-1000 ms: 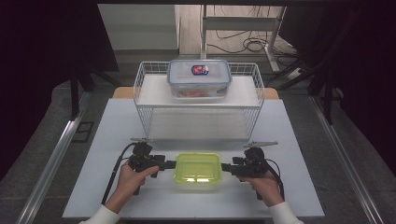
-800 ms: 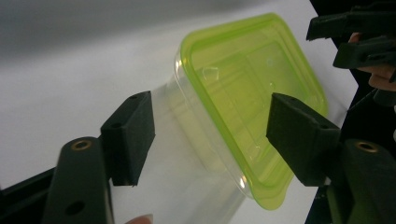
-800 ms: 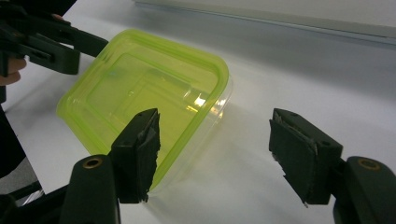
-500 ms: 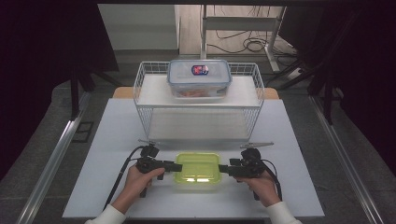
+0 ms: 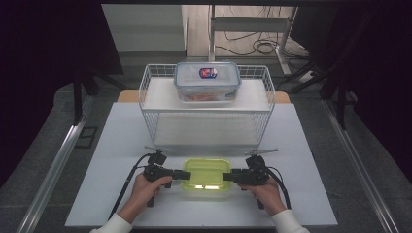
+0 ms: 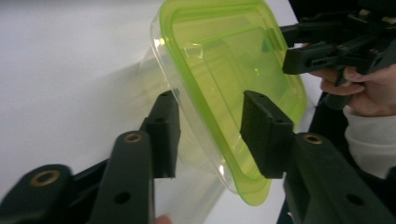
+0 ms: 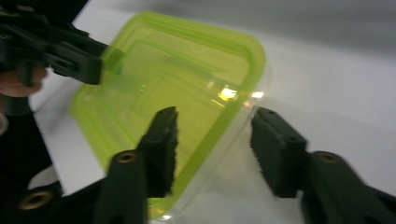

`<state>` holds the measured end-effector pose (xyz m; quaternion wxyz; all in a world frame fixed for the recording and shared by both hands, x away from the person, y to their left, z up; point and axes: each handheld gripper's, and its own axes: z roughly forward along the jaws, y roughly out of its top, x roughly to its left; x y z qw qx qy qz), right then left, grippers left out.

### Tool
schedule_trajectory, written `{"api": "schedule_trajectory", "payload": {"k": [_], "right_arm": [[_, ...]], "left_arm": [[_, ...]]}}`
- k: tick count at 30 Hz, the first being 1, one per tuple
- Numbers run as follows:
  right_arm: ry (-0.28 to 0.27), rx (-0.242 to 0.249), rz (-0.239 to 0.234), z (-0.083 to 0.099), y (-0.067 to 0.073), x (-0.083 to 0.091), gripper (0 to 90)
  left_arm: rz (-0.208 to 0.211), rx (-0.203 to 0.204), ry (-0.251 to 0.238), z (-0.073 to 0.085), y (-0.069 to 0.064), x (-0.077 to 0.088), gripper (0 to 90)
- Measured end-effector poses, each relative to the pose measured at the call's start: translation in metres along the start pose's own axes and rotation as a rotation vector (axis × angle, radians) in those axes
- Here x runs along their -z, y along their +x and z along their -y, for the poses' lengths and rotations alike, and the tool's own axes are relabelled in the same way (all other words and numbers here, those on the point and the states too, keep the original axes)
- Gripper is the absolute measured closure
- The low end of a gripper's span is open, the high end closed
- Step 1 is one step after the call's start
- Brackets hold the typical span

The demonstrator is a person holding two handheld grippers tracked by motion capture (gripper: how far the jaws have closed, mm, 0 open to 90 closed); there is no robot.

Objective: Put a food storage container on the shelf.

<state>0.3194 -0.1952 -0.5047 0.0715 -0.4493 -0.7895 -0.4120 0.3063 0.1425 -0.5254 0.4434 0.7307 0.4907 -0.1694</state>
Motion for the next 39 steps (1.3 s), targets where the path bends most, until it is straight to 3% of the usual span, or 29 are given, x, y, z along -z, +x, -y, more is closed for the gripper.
{"api": "schedule_trajectory", "payload": {"k": [5, 12, 15, 17, 21, 34, 39], "right_arm": [[-0.010, -0.021, -0.006, 0.003, 0.001, 0.003, 64.4], [-0.043, -0.054, -0.029, 0.008, 0.002, 0.006, 70.5], [-0.053, -0.062, -0.037, 0.010, 0.004, 0.009, 72.4], [-0.061, -0.061, -0.044, 0.011, 0.004, 0.011, 74.2], [-0.084, -0.053, -0.047, 0.012, 0.005, 0.017, 78.2], [-0.121, -0.010, -0.061, 0.012, 0.013, 0.026, 79.2], [-0.130, 0.011, -0.054, 0.011, 0.016, 0.028, 79.2]], "left_arm": [[-0.028, -0.021, -0.006, 0.002, -0.004, 0.002, 68.6], [-0.017, -0.015, -0.048, 0.012, -0.008, 0.006, 71.5], [-0.041, -0.046, -0.056, 0.016, -0.013, 0.008, 72.5], [-0.040, -0.062, -0.065, 0.018, -0.015, 0.010, 73.6], [0.000, -0.051, -0.084, 0.021, -0.016, 0.011, 76.9], [-0.015, -0.146, -0.120, 0.022, -0.030, 0.022, 78.1], [-0.023, -0.163, -0.128, 0.022, -0.032, 0.025, 78.1]]}}
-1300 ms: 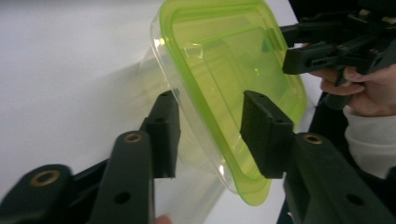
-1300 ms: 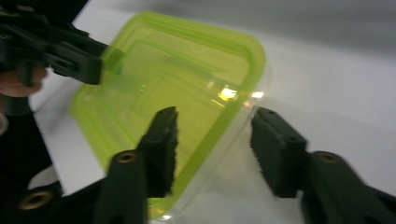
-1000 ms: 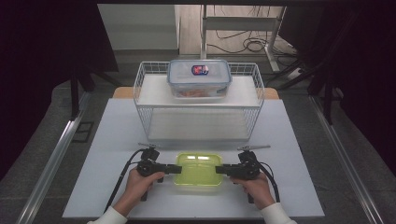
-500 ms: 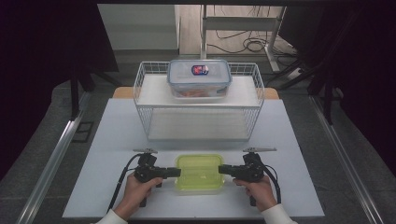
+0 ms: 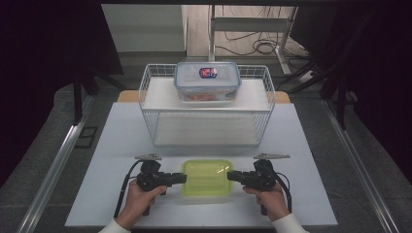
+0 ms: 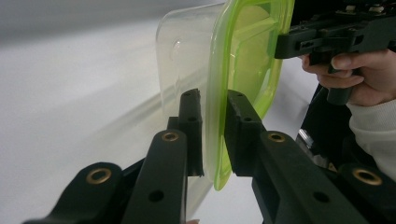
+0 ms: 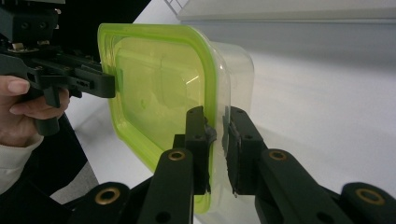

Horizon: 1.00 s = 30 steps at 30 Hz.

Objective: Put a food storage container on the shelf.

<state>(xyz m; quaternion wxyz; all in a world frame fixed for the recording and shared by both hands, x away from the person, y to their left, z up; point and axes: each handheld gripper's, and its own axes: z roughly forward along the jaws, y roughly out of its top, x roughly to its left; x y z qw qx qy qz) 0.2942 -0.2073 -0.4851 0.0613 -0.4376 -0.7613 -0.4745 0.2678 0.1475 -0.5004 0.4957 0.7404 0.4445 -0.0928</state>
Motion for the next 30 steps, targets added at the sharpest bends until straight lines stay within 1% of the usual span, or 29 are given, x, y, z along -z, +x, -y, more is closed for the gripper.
{"api": "schedule_trajectory", "payload": {"k": [5, 9, 13, 17, 22, 27, 30], "right_arm": [[-0.017, 0.020, 0.000, -0.001, 0.002, 0.002, 79.2], [-0.030, 0.044, -0.001, -0.004, 0.006, 0.006, 79.2], [-0.047, 0.064, -0.006, -0.009, 0.010, 0.010, 79.2], [-0.055, 0.094, 0.000, -0.016, 0.014, 0.014, 79.2], [-0.074, 0.115, 0.000, -0.026, 0.017, 0.019, 79.1], [-0.097, 0.141, -0.003, -0.043, 0.023, 0.025, 79.1], [-0.105, 0.157, 0.004, -0.053, 0.027, 0.027, 79.1]], "left_arm": [[0.002, -0.012, -0.009, -0.002, -0.003, 0.003, 78.1], [0.002, -0.032, -0.017, -0.004, -0.007, 0.006, 78.1], [0.004, -0.051, -0.028, -0.009, -0.011, 0.011, 78.0], [0.005, -0.070, -0.033, -0.016, -0.015, 0.015, 78.0], [-0.004, -0.094, -0.041, -0.029, -0.020, 0.021, 78.0], [-0.013, -0.118, -0.063, -0.045, -0.027, 0.030, 77.9], [-0.018, -0.132, -0.077, -0.055, -0.030, 0.036, 78.0]]}}
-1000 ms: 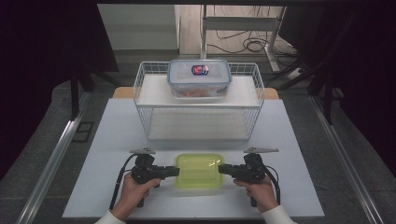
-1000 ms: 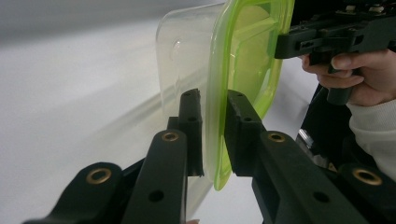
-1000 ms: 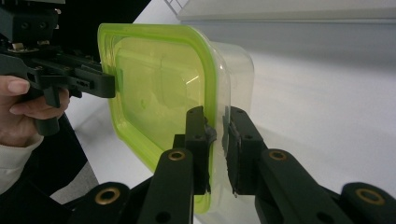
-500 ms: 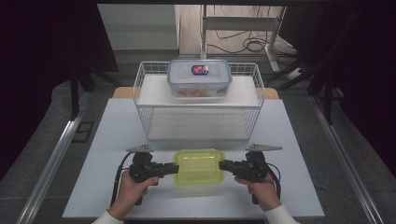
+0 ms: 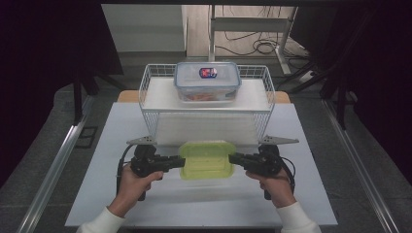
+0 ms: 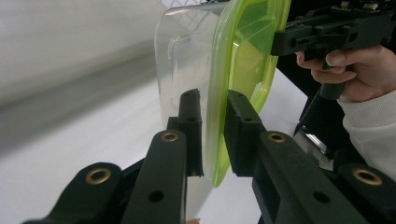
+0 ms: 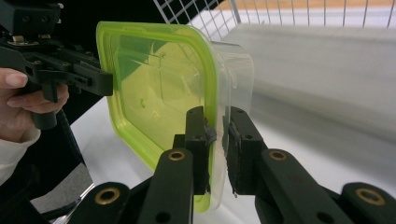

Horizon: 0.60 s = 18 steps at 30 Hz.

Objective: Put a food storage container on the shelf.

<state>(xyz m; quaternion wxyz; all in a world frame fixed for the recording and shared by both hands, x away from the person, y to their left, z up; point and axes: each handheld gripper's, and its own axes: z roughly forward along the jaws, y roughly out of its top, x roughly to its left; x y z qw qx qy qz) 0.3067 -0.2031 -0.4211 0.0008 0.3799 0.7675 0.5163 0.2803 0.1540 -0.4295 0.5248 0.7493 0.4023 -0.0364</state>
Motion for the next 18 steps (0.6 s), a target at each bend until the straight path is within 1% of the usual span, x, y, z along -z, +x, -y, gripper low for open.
{"api": "schedule_trajectory", "payload": {"k": [7, 11, 13, 15, 16, 18], "right_arm": [[-0.020, 0.026, 0.004, -0.025, 0.005, 0.005, 79.1], [-0.028, 0.037, 0.011, -0.037, 0.007, 0.009, 79.1], [-0.034, 0.047, 0.022, -0.043, 0.010, 0.012, 79.0], [-0.045, 0.065, 0.027, -0.050, 0.014, 0.015, 79.0], [-0.052, 0.067, 0.022, -0.054, 0.014, 0.017, 79.0], [-0.055, 0.069, 0.019, -0.060, 0.015, 0.020, 79.1]], "left_arm": [[-0.005, -0.029, -0.029, -0.024, -0.005, 0.011, 77.9], [-0.007, -0.036, -0.041, -0.035, -0.007, 0.014, 77.9], [-0.008, -0.040, -0.050, -0.041, -0.008, 0.016, 78.1], [0.010, -0.035, -0.064, -0.046, -0.008, 0.019, 78.1], [0.016, -0.037, -0.068, -0.049, -0.008, 0.020, 78.1], [0.011, -0.045, -0.073, -0.054, -0.011, 0.021, 78.0]]}}
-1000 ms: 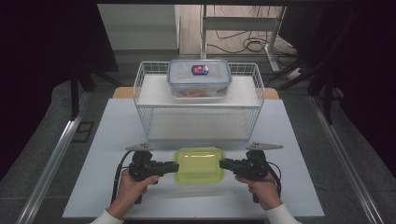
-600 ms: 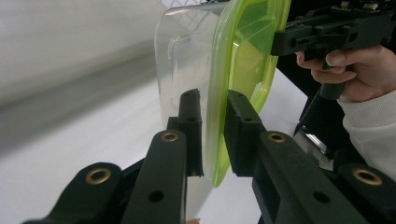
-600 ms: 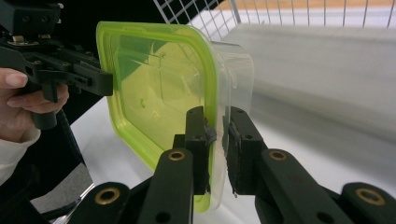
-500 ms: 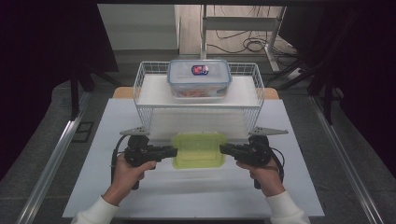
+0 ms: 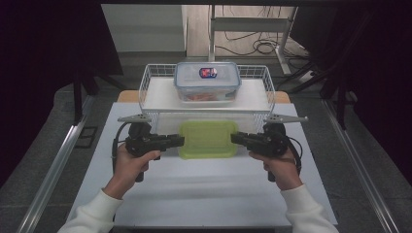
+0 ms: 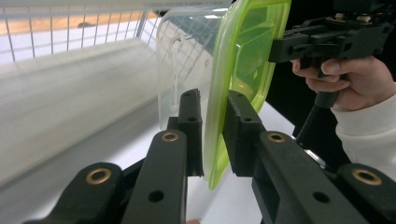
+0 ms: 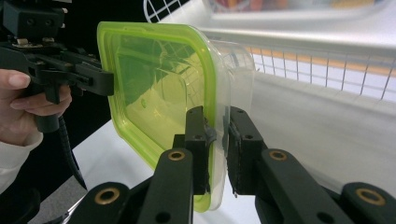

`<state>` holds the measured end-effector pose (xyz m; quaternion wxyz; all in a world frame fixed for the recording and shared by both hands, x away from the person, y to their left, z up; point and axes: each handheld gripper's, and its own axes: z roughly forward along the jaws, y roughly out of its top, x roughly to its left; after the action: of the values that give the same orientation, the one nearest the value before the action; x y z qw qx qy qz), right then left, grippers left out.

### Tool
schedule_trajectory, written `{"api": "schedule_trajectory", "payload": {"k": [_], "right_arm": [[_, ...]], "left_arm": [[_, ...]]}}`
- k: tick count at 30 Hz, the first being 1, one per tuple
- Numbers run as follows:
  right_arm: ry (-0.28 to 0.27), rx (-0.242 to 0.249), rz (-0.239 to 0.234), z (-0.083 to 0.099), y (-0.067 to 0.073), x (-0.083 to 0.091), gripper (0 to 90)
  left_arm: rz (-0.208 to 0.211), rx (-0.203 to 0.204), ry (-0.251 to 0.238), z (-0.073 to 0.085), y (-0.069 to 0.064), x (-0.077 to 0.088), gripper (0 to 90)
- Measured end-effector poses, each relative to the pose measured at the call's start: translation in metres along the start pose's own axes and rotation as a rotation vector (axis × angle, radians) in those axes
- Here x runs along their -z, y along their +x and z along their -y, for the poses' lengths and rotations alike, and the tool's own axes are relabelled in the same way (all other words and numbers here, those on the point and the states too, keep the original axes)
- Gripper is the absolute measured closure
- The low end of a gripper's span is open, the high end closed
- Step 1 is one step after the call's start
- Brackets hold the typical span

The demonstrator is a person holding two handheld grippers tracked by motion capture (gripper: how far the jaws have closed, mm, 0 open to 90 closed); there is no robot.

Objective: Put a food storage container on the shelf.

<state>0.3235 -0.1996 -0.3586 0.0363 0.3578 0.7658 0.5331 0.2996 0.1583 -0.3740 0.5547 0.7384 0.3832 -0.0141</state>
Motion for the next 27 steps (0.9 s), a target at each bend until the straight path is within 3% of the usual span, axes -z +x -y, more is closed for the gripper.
{"api": "schedule_trajectory", "payload": {"k": [11, 27], "right_arm": [[-0.014, 0.002, 0.007, -0.023, 0.000, 0.005, 79.1], [-0.025, 0.037, 0.025, -0.078, 0.000, 0.007, 79.0]], "left_arm": [[-0.014, -0.033, -0.008, -0.027, -0.004, 0.004, 78.2], [-0.034, -0.063, -0.034, -0.077, 0.001, 0.014, 78.6]]}}
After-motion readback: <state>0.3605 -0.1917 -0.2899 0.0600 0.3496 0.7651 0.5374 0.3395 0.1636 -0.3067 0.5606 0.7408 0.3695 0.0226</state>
